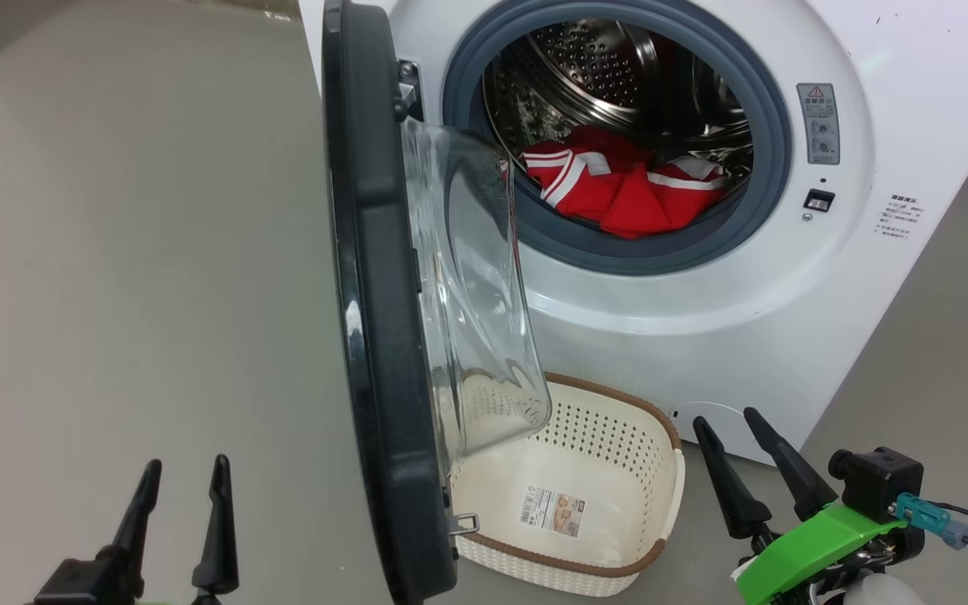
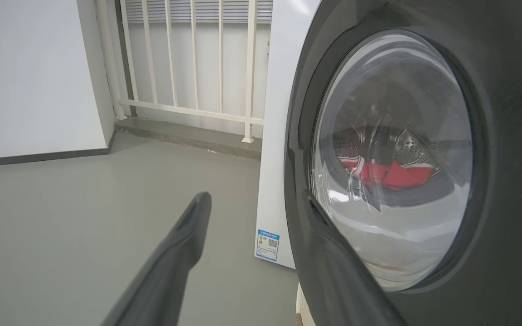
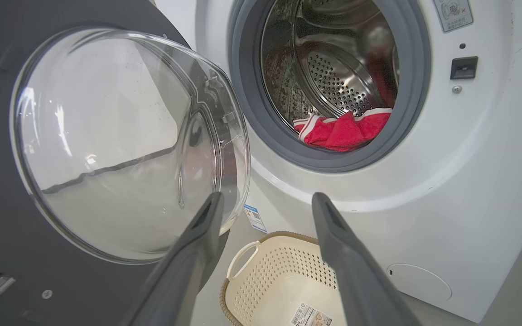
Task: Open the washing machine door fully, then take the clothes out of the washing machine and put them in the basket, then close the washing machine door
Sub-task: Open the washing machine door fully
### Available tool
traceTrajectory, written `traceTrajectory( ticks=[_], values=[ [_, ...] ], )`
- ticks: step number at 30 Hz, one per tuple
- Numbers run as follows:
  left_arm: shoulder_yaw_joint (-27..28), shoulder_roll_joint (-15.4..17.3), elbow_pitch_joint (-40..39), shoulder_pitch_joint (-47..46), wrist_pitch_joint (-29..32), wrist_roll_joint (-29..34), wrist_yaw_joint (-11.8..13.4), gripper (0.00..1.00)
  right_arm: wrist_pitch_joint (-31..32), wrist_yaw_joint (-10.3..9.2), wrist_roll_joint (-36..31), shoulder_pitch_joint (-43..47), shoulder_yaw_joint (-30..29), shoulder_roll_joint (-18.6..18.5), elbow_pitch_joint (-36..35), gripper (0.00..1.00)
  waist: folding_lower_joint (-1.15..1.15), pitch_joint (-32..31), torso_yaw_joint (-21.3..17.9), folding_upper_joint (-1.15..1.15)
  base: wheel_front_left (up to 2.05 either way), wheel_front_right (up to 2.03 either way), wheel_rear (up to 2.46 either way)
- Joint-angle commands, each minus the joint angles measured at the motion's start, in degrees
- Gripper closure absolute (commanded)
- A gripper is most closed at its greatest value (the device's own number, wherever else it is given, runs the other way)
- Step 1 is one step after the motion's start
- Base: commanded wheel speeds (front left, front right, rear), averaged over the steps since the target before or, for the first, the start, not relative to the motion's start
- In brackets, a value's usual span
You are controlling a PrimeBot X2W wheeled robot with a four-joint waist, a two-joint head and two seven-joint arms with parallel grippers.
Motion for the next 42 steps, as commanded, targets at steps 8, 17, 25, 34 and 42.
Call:
traceTrajectory(
  ticks=[8, 17, 25, 34, 42],
  values=[
    [1.7, 1.4, -1.5, -1.7, -0.4, -0.9, 0.6, 0.00, -0.7, 0.09, -1.4, -0.9, 1.2, -0.3, -0.9, 0.00, 0.00, 0.2, -0.1, 0.00, 0.00, 0.00, 0.00],
    [1.7, 1.6, -1.5, -1.7, -0.5, -1.2, 0.8, 0.00, -0.7, 0.09, -2.1, -1.1, 0.9, -0.1, -0.9, 0.00, 0.00, 0.3, -0.2, 0.00, 0.00, 0.00, 0.00],
    [1.6, 1.7, -1.6, -1.8, -0.6, -1.3, 1.1, 0.00, -0.7, 0.09, -2.6, -1.2, 0.6, 0.1, -0.7, 0.00, 0.00, 0.5, -0.3, 0.00, 0.00, 0.00, 0.00],
    [1.6, 2.0, -1.5, -1.9, -0.6, -1.8, 1.2, 0.00, -0.7, 0.09, -2.9, -1.3, 0.5, 0.3, -0.8, 0.00, 0.00, 0.5, -0.4, 0.00, 0.00, 0.00, 0.00],
    [1.6, 1.9, -1.6, -1.9, -0.7, -2.2, 1.6, 1.00, -0.7, 0.09, -3.2, -1.4, 0.5, 0.3, -0.7, 0.00, 0.00, 0.5, -0.7, 0.00, 0.00, 0.00, 0.00]
  ],
)
